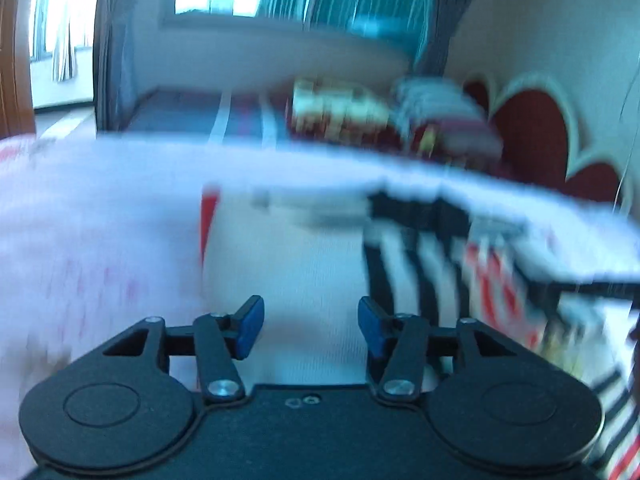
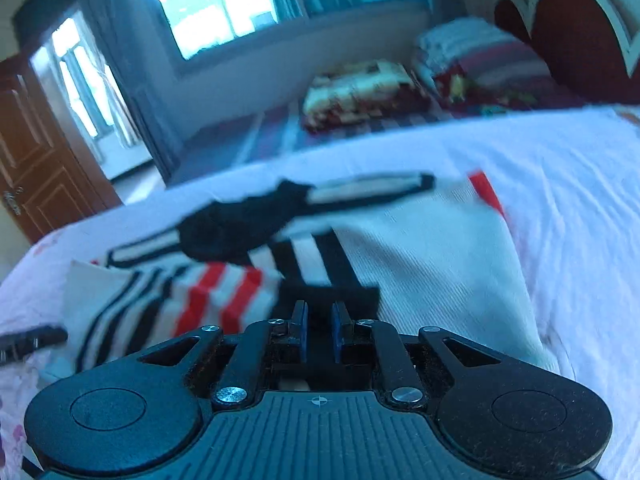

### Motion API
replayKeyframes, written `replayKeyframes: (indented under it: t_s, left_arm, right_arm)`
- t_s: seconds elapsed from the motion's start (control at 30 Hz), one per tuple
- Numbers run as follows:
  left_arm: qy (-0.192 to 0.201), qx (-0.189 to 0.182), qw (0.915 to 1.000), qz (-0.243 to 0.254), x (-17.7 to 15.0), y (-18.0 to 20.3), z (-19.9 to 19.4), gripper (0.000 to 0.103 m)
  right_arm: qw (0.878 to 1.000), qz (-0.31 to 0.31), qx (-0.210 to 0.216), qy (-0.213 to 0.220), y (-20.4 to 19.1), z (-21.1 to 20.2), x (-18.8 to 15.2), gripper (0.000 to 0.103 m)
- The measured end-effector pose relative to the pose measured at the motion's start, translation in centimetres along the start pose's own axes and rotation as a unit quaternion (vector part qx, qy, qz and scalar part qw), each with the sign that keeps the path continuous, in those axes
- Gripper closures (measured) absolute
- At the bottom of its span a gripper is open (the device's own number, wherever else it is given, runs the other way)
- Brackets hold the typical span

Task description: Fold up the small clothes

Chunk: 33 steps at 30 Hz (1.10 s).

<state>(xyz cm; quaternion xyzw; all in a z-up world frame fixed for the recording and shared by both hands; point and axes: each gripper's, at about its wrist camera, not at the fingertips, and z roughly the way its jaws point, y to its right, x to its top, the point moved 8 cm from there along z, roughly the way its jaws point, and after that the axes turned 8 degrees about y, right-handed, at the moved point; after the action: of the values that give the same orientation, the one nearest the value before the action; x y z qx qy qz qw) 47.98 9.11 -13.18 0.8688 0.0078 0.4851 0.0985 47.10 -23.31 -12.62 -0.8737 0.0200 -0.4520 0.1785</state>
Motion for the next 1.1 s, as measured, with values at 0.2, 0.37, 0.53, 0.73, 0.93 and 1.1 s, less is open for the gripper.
replayKeyframes:
  t_s: [0.2, 0.37, 0.53, 0.73, 0.93, 1.1]
  left_arm:
    - [-0.050, 0.027, 0.9981, 0.024, 1.8, -2.0, 7.6, 0.048]
    - [-0.042, 0.079, 0.9956, 0.027, 1.2, -5.2, 8.2, 0.041]
    - [0.007, 0.086, 0.9959, 0.027, 2.2, -2.4, 3.8, 0.039]
    - [-0.025, 0.003, 0.9927, 0.118, -2.3, 8.3, 4.8, 0.034]
    - [-0.019, 0.039, 0.9945, 0.095, -3.9, 4.0, 3.3, 0.026]
    - [-0.023, 0.058, 0.9926, 0.104, -3.7, 1.8, 2.3, 0.027]
  right_arm:
    - [0.998, -0.010, 0.065, -0.012, -4.5, 5.2, 0.7, 0.091]
    - [0.997, -0.061, 0.033, -0.023, -5.2, 8.3, -0.7, 0.093]
    - [0.997, -0.058, 0.043, -0.004, -6.1, 6.2, 0.4, 0.092]
    - [0.992, -0.072, 0.088, -0.046, -9.2, 7.0, -1.8, 0.092]
    - [0.997, -0.074, 0.013, -0.034, -3.1, 5.3, -2.0, 0.093]
    - [0.998, -0.044, 0.010, -0.035, 0.5, 3.1, -1.7, 0.092]
